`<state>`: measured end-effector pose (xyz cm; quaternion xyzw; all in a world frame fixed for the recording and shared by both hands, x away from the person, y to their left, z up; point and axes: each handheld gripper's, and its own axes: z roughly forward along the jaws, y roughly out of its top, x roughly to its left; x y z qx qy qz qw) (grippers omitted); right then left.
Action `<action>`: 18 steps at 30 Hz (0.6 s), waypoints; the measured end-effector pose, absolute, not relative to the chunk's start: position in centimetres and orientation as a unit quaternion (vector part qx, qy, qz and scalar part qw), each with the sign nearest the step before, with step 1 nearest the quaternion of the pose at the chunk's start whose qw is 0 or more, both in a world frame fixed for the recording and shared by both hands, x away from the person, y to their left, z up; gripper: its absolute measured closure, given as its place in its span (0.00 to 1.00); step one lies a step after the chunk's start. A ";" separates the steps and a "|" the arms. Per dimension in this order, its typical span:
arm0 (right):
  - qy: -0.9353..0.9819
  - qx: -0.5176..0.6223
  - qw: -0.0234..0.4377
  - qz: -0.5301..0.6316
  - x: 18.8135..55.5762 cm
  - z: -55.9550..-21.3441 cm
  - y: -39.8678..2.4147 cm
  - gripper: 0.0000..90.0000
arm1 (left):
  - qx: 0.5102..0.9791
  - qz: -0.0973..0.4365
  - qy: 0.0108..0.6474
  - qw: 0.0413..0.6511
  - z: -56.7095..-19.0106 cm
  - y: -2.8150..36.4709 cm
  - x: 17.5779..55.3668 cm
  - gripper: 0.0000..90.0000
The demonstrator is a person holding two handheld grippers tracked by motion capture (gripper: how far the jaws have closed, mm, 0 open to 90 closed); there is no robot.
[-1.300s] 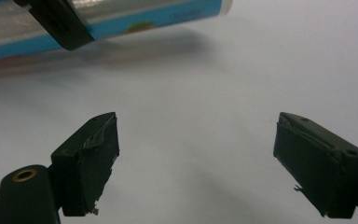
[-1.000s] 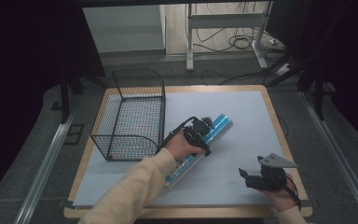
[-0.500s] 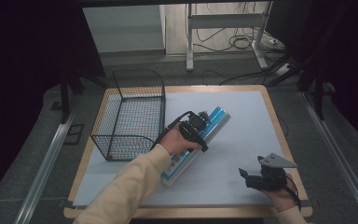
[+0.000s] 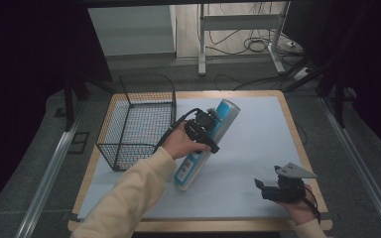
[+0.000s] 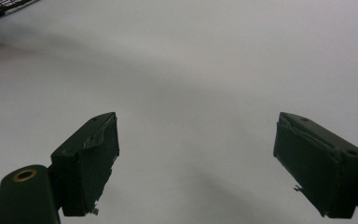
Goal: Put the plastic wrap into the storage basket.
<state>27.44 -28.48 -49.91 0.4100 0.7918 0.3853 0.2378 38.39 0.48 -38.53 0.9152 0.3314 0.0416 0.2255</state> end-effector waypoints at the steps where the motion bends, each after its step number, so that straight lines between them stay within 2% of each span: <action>1: 0.792 0.410 0.238 0.385 27.4 -49.9 -28.5 0.16 | 0.915 0.042 0.331 0.226 -38.5 0.5 38.4 0.36; 18: 0.792 0.410 0.236 0.385 27.4 -49.9 -28.5 0.16 | 0.910 0.069 0.328 0.246 -35.1 0.8 38.6 0.36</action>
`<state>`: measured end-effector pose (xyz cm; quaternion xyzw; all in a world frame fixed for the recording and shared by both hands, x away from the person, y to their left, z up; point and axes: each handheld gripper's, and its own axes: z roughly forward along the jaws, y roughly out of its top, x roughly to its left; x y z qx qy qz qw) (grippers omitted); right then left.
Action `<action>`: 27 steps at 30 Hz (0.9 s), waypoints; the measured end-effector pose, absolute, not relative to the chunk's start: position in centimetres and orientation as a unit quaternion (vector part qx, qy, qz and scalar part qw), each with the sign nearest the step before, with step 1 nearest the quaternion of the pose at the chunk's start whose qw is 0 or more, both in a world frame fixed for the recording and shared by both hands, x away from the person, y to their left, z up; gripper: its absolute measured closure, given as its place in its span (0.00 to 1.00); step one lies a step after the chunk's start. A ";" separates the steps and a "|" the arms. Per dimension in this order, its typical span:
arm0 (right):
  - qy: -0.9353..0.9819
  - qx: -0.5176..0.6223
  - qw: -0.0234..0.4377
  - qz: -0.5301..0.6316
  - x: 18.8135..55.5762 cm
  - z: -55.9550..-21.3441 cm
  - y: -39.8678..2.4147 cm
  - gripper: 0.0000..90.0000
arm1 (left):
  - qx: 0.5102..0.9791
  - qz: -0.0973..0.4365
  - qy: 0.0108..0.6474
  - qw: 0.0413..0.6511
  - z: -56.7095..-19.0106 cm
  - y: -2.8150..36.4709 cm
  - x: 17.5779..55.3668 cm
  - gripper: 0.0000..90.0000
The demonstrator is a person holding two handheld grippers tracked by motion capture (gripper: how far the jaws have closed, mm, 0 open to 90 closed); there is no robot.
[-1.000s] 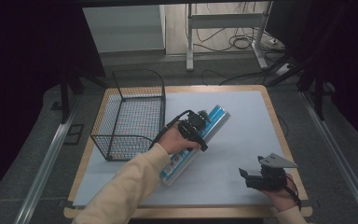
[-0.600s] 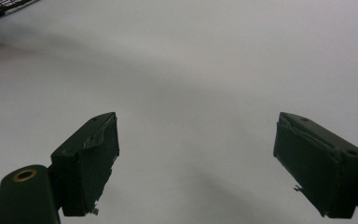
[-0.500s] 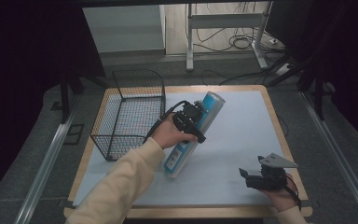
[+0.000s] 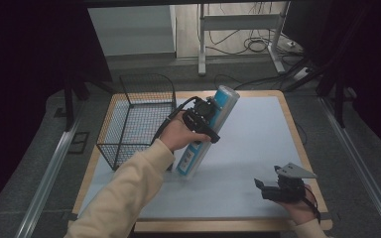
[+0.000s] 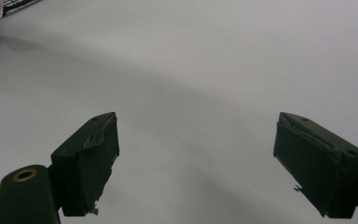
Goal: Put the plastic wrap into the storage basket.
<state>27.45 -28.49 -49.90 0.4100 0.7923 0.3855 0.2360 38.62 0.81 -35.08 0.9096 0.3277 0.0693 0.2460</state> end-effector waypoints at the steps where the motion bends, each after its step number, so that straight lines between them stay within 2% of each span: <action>1: 0.791 0.411 0.236 0.386 27.4 -49.9 -28.5 0.16 | 0.909 0.070 0.328 0.247 -35.0 0.8 38.6 0.36; 27: 0.790 0.411 0.241 0.386 27.5 -49.8 -28.7 0.16 | 0.905 0.109 0.324 0.255 -30.5 1.6 39.4 0.36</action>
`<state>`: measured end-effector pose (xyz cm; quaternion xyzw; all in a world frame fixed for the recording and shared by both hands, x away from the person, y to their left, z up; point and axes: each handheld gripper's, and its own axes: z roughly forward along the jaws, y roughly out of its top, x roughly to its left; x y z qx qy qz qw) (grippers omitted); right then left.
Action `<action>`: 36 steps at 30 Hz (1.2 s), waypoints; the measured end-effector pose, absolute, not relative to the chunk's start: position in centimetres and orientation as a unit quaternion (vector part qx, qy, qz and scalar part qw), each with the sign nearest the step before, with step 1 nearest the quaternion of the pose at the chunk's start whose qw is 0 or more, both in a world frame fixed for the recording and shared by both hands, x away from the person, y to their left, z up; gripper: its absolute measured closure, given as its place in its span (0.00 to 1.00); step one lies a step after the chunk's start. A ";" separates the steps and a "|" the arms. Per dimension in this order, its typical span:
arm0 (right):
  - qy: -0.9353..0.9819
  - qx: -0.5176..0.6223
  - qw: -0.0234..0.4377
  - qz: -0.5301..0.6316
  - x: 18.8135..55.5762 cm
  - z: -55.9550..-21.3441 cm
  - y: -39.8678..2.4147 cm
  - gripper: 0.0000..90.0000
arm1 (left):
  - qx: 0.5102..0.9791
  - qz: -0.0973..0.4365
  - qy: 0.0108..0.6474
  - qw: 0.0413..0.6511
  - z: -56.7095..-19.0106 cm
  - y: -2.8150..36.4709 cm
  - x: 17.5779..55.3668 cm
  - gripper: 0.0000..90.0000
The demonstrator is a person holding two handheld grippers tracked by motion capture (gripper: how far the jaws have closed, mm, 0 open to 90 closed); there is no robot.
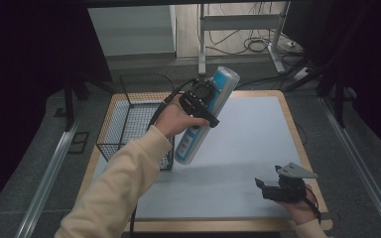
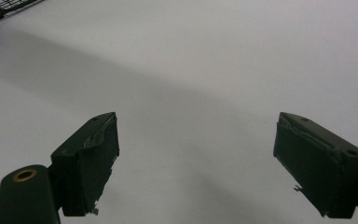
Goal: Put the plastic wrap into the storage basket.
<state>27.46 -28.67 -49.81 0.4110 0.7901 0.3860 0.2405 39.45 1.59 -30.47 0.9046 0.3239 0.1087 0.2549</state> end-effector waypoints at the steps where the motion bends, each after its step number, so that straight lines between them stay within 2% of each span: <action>1: 0.790 0.411 0.241 0.386 27.5 -49.8 -28.7 0.16 | 0.905 0.112 0.323 0.255 -30.3 1.6 39.5 0.36; 19: 0.790 0.411 0.238 0.388 27.5 -49.9 -28.7 0.16 | 0.887 0.136 0.350 0.270 -26.6 3.3 41.4 0.36; 36: 0.790 0.414 0.237 0.385 27.6 -50.0 -28.7 0.16 | 0.867 0.166 0.395 0.255 -25.2 8.3 43.6 0.36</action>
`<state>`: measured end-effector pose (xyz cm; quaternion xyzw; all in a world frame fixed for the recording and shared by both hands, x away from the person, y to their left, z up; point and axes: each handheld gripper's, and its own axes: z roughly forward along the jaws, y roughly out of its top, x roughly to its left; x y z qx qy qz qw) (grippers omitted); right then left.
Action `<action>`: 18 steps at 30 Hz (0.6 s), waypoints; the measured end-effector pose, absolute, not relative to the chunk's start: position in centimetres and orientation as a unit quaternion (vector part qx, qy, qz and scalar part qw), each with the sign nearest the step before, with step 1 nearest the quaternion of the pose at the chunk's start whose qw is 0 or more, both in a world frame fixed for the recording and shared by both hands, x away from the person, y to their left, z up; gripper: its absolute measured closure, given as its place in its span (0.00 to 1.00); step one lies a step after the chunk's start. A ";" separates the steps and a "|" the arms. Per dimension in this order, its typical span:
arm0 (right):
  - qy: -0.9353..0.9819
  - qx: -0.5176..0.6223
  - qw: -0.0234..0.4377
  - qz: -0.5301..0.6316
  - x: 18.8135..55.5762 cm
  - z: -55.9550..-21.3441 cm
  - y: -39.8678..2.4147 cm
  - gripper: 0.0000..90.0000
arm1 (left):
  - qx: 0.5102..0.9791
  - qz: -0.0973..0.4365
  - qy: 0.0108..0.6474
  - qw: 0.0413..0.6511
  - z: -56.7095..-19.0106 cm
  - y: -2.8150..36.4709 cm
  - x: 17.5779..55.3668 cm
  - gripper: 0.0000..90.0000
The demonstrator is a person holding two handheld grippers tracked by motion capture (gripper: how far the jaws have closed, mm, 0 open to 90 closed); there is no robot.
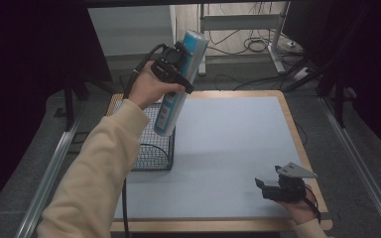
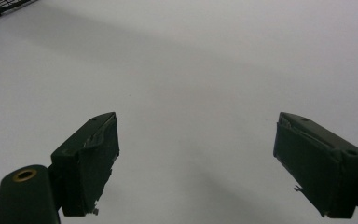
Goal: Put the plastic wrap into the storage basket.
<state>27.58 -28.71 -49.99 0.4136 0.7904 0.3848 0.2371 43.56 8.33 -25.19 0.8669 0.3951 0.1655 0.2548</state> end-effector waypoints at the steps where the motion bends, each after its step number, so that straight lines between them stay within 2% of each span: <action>1: 0.790 0.413 0.237 0.385 27.6 -50.0 -28.7 0.16 | 0.865 0.165 0.399 0.255 -25.3 8.6 43.7 0.36; 18: 0.791 0.415 0.236 0.382 27.7 -50.1 -28.8 0.16 | 0.852 0.165 0.441 0.228 -28.3 12.4 45.5 0.36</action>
